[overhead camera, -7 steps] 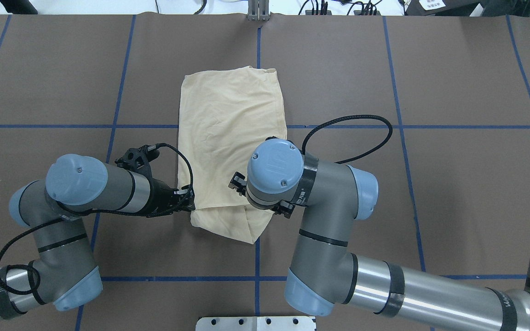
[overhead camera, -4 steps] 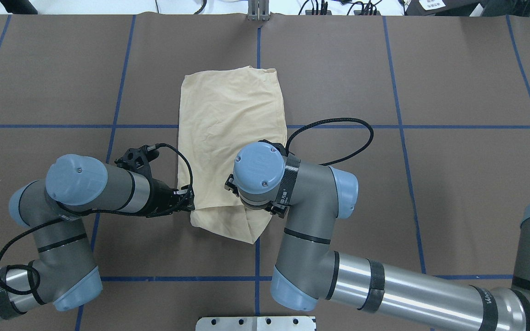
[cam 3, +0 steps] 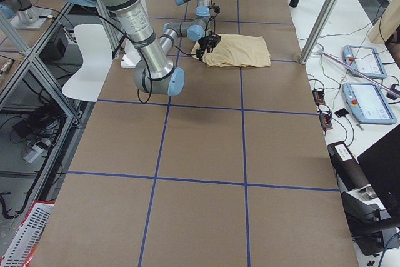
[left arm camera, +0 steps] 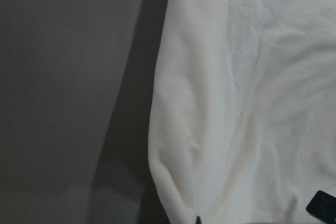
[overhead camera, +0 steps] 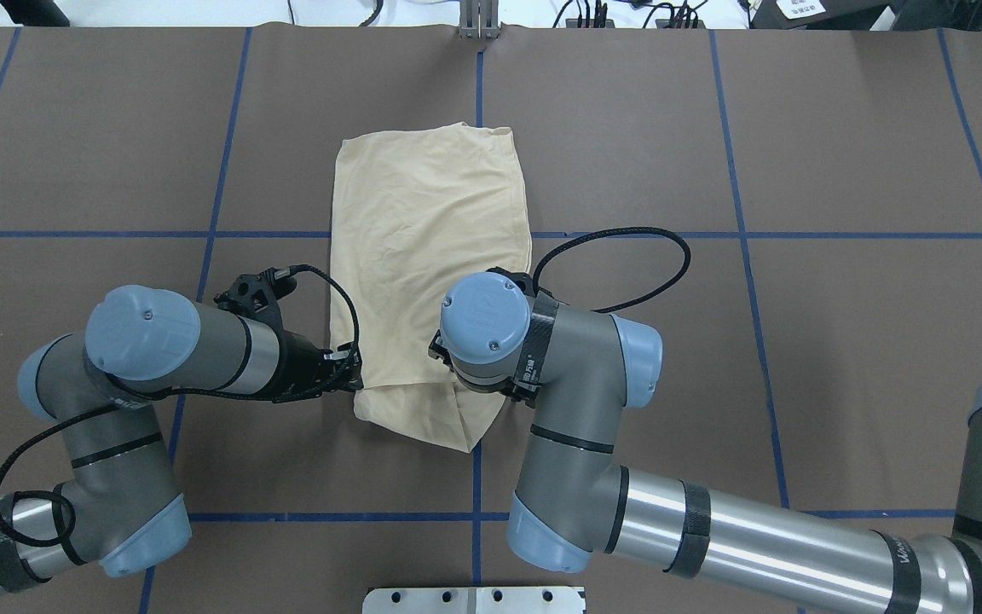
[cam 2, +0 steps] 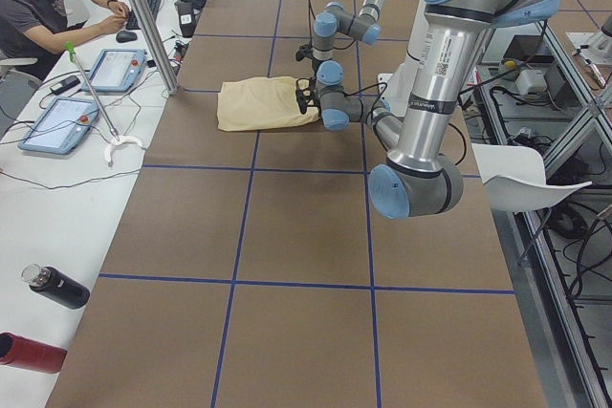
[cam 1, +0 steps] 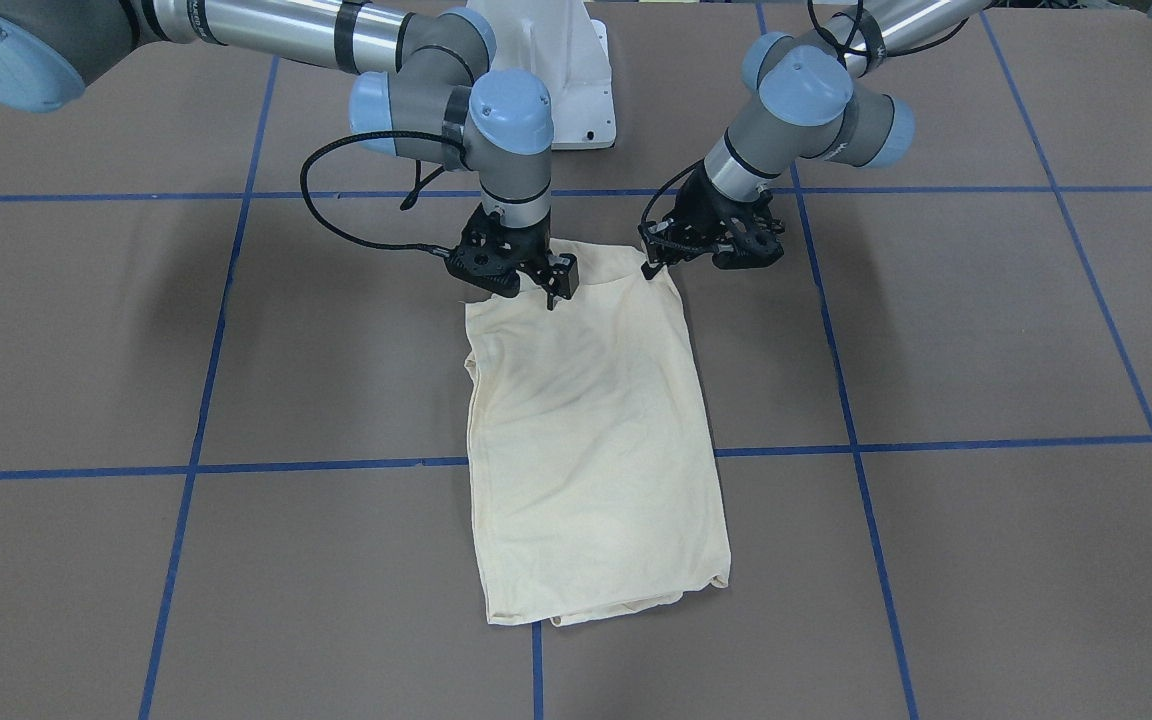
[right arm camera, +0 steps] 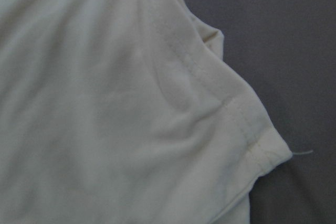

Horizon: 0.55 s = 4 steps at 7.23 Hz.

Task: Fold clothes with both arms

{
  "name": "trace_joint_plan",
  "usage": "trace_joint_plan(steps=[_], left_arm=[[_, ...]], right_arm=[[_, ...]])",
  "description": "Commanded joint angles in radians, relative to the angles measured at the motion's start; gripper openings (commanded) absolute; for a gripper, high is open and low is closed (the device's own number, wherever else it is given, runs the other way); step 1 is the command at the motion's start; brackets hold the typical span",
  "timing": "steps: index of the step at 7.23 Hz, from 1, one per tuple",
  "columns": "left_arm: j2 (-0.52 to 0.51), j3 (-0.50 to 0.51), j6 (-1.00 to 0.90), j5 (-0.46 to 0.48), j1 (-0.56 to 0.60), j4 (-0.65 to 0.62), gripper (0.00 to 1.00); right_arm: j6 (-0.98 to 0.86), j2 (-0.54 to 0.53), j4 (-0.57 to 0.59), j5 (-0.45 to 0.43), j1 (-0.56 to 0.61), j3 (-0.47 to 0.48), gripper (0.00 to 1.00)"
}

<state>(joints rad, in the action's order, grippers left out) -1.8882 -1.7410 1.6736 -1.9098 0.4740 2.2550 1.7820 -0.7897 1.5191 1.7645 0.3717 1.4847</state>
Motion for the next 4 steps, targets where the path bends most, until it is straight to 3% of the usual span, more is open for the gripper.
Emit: trace_joint_plan(steps=[1,3,4], left_arm=[[0.000,0.000,0.000,0.000,0.000,0.000,0.00],[0.000,0.000,0.000,0.002,0.000,0.000,0.00],[0.000,0.000,0.000,0.002,0.000,0.000,0.00]], right_arm=[[-0.006,0.001,0.003,0.007,0.000,-0.003,1.00],[-0.006,-0.008,0.003,0.009,0.000,-0.003,0.99],[-0.003,-0.005,0.003,0.009,0.000,-0.003,0.72]])
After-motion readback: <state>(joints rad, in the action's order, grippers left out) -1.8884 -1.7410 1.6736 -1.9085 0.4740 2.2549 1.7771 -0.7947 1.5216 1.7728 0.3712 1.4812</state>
